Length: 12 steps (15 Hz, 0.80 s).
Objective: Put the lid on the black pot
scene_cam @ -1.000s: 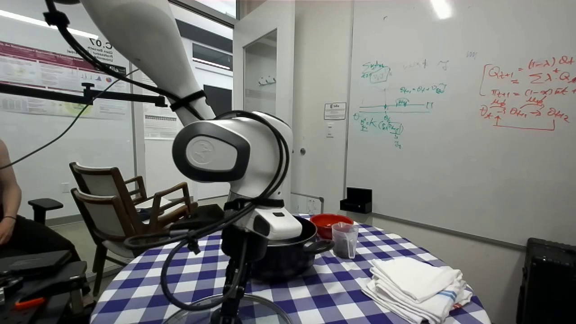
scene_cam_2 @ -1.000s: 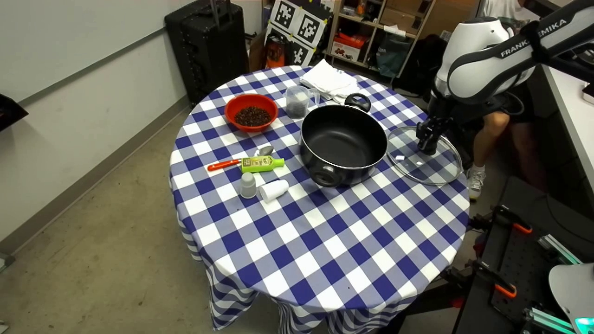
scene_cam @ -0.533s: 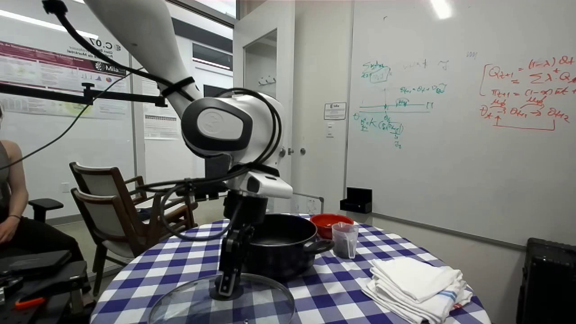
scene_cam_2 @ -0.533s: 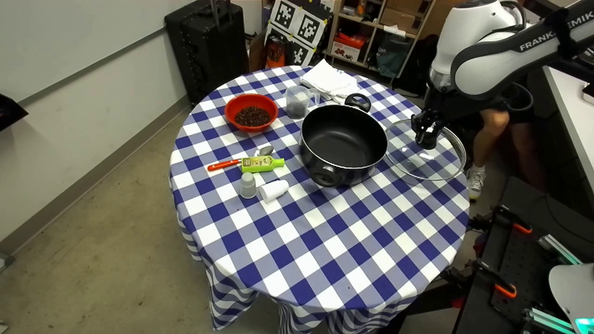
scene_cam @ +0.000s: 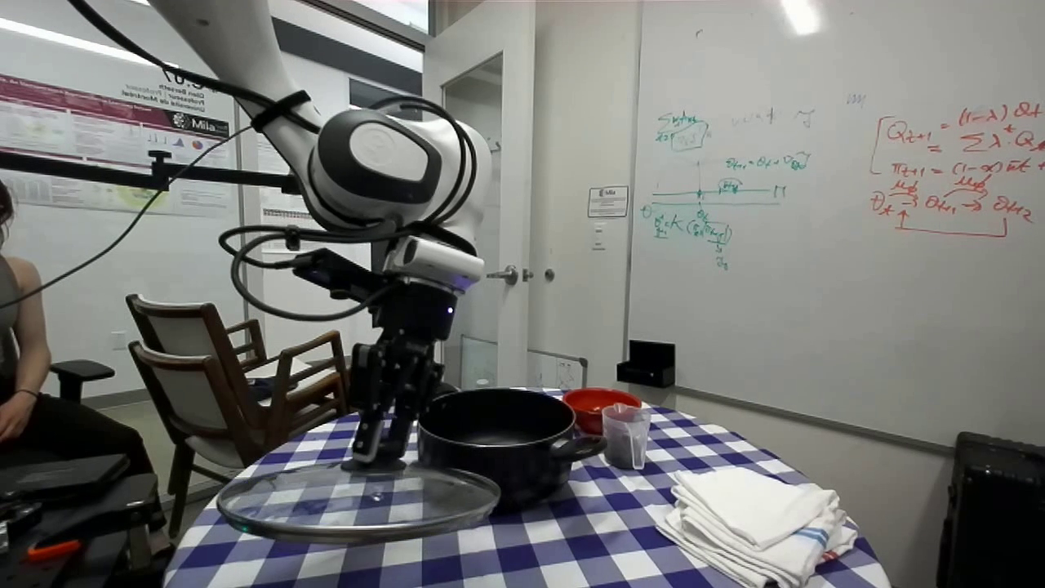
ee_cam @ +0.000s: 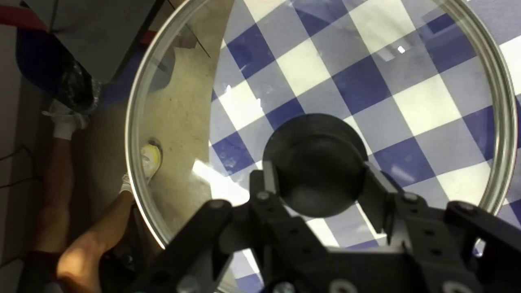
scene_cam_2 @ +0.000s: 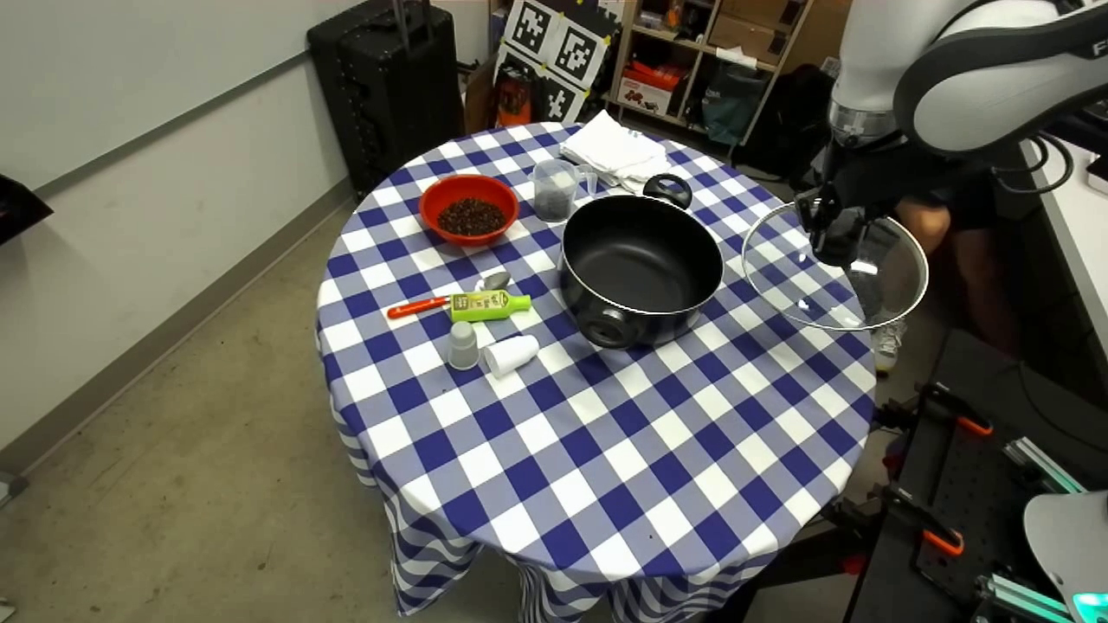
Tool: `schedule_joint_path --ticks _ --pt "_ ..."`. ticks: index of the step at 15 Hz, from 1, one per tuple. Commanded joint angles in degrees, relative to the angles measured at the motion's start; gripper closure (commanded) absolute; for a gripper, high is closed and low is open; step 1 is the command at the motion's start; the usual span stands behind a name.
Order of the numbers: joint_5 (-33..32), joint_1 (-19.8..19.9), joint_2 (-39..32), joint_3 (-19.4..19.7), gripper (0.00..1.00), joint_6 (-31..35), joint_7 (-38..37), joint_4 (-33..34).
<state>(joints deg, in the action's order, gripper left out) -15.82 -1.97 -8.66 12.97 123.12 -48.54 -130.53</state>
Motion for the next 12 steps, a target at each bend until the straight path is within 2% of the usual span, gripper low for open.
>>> schedule_joint_path --ticks 1,6,12 --pt "-2.99 0.78 8.02 -2.45 0.75 -4.66 -6.04 -2.52" --pt "-5.41 1.01 10.41 -7.29 0.75 -3.90 -9.86 0.66" --pt "-6.77 -0.53 3.48 -12.90 0.75 0.38 -7.23 8.84"
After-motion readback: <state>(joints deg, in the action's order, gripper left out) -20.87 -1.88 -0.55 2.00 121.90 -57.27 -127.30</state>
